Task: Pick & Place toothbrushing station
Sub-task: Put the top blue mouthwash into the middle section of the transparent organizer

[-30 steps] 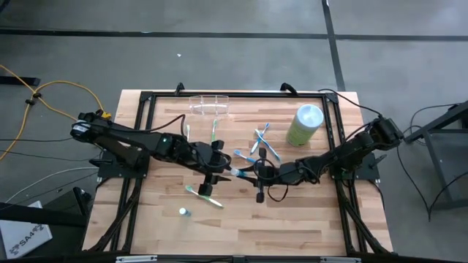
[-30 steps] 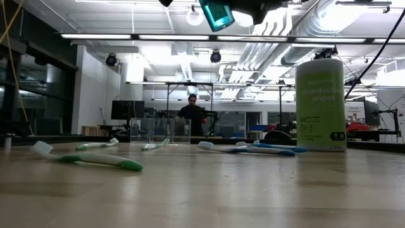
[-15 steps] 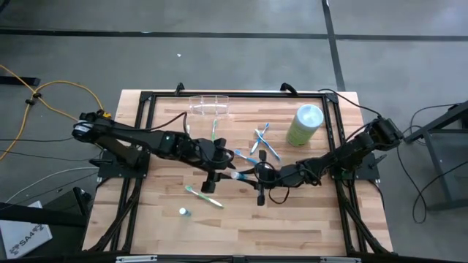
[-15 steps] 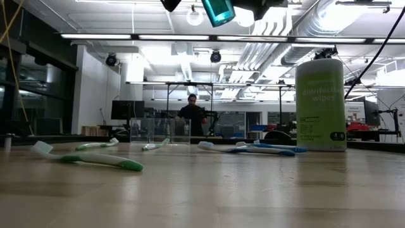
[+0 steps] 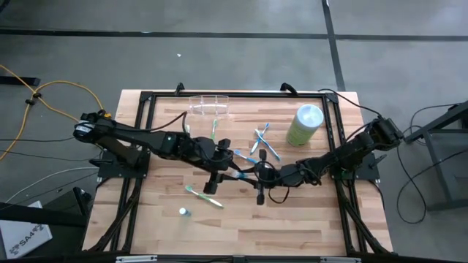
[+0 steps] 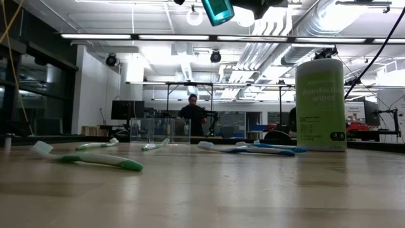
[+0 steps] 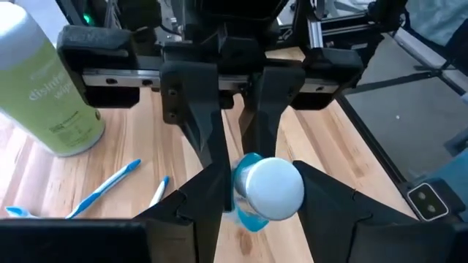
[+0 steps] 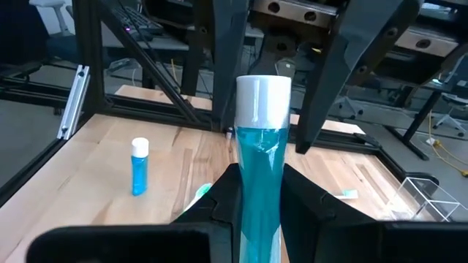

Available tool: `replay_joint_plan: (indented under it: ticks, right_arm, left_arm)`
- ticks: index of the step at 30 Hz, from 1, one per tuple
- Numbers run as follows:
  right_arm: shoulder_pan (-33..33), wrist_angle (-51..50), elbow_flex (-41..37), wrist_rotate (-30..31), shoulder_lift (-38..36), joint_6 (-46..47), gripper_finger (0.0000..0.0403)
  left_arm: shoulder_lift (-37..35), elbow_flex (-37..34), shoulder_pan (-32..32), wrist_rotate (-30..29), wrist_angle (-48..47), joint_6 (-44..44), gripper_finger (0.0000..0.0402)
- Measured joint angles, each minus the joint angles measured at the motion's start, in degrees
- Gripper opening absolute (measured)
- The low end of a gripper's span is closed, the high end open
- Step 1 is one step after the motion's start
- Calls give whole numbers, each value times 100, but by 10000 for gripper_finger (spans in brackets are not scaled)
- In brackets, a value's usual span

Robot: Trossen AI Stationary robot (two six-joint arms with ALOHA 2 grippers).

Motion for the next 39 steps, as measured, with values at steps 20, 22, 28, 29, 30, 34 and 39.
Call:
replay_joint_plan:
  ticks: [20,22,28,29,30,34,39]
  right_arm:
    - [0,87,-22,-4,7,-95,55]
    - [0,103,-22,-1,7,-96,55]
    - [-4,109,-22,12,7,-8,55]
    - [-7,107,-22,9,7,40,55]
    - [-9,107,-22,4,7,74,55]
    - [-7,107,-22,1,7,85,65]
    - [-4,115,-21,-23,7,111,99]
  left_arm:
    - [185,4,-38,27,44,22,152]
    - [185,4,-38,15,51,27,148]
    - [184,4,-104,-415,-20,212,103]
    - [184,4,-123,-486,-25,216,94]
    - [184,4,-136,-536,-30,216,90]
    - [184,4,-169,-627,-23,326,90]
    - [186,4,-211,-652,13,324,90]
